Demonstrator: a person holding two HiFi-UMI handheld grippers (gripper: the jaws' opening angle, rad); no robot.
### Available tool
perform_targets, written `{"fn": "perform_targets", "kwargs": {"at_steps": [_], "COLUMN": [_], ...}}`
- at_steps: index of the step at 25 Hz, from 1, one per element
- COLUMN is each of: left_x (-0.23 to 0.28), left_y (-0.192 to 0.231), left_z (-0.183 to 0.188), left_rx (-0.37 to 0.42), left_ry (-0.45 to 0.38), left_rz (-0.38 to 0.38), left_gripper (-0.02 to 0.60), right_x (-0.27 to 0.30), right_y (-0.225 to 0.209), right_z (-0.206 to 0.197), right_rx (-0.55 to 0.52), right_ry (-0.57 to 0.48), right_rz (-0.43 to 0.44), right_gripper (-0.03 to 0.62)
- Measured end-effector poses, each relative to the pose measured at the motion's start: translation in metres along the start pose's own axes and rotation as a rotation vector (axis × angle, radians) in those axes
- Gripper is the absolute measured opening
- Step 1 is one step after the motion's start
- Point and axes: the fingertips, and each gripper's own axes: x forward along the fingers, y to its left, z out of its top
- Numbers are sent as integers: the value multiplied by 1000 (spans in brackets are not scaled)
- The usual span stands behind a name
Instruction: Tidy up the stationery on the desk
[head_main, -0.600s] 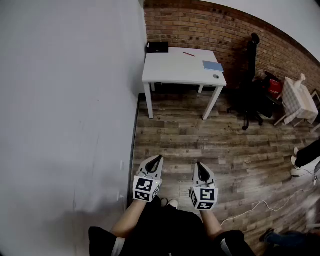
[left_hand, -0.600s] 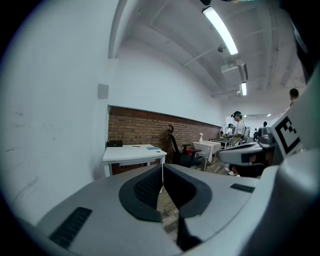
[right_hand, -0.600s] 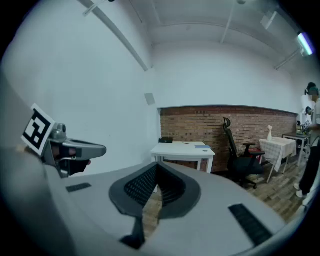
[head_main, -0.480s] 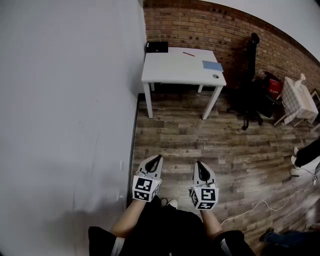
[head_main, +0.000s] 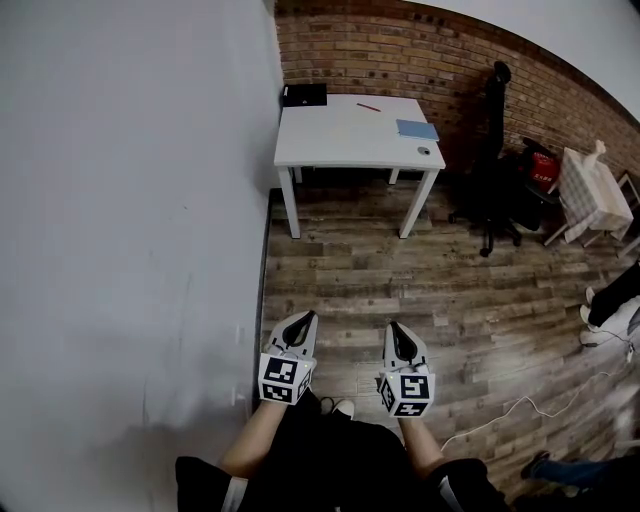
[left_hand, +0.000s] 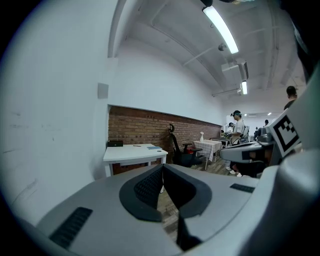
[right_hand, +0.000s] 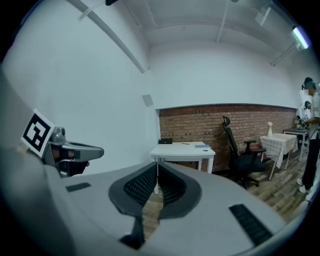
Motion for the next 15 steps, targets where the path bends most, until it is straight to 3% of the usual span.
{"fn": "perform_targets", "kwargs": {"at_steps": [15], "left_x": [5], "left_y": [-17], "left_z": [1], "left_rx": [-5], "left_ry": [8], "left_rz": [12], "left_gripper": [15], "right_x": [-8], "right_y": [-7], "right_z": [-2], "right_rx": [16], "right_ry": [19], "right_rz": [44], "right_gripper": [23]}}
